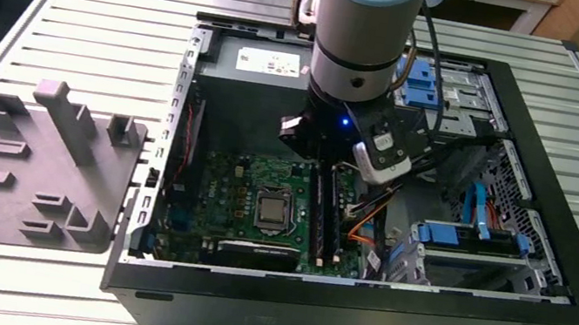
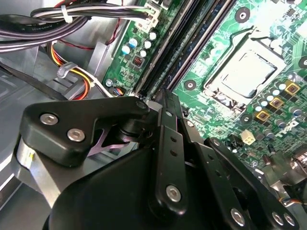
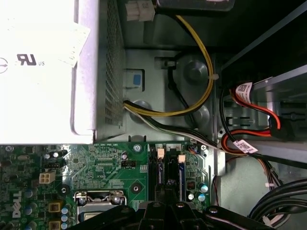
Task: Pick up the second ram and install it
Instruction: 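Press down the second ram until it locks into place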
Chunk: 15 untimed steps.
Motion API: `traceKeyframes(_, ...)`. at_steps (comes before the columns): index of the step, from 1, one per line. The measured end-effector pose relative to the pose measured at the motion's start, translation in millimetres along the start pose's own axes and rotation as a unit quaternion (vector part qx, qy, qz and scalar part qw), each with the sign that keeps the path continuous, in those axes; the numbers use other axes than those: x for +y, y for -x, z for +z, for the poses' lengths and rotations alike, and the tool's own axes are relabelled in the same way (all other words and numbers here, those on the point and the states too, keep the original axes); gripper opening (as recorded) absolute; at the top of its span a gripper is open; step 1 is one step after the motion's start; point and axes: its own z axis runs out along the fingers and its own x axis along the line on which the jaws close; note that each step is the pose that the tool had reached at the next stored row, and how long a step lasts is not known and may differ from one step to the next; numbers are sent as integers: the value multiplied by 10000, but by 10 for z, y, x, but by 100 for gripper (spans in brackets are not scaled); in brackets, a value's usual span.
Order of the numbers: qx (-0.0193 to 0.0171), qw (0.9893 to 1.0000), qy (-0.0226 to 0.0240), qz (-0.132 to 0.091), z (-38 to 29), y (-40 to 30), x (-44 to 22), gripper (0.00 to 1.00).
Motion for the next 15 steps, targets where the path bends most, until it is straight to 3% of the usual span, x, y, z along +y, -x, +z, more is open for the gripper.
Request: traceKeyframes(15,0,10000,-1,0,13,-2,34,11)
